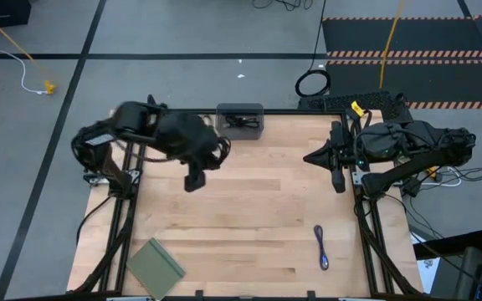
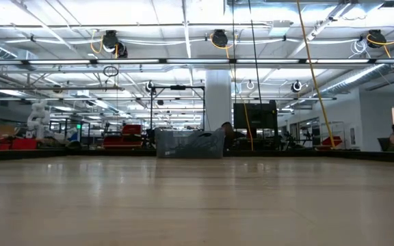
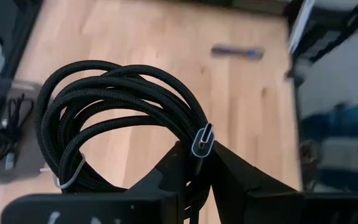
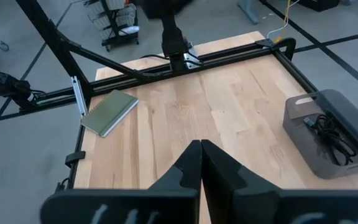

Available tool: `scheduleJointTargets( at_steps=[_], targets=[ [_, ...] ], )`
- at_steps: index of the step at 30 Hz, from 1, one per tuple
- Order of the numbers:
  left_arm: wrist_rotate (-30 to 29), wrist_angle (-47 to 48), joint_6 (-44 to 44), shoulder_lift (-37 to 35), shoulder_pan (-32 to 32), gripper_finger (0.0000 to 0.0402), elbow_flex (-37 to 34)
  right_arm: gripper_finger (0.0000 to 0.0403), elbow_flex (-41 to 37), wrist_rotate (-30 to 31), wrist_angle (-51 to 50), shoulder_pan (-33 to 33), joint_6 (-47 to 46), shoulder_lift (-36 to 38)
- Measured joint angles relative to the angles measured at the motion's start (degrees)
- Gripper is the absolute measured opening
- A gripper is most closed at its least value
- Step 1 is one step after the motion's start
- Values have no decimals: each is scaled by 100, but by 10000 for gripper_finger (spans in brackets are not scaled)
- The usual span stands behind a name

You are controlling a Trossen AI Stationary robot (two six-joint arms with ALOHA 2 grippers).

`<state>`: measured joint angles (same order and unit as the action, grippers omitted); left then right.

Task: Pick and place USB-C Cables
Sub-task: Put the black USB cable into the black bin

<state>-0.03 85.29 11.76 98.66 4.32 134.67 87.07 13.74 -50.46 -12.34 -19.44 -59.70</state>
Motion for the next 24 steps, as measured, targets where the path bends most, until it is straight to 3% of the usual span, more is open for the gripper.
scheduleJointTargets(
  at_steps=[16, 24],
  targets=[
    [-1363, 384, 230, -1421, 157, 58, -7, 0, 0, 142, 261, -2, -91, 0],
    [-1982, 474, 187, -1714, -8, 58, -121, 0, 0, 308, 256, -2, -75, -23]
  ],
)
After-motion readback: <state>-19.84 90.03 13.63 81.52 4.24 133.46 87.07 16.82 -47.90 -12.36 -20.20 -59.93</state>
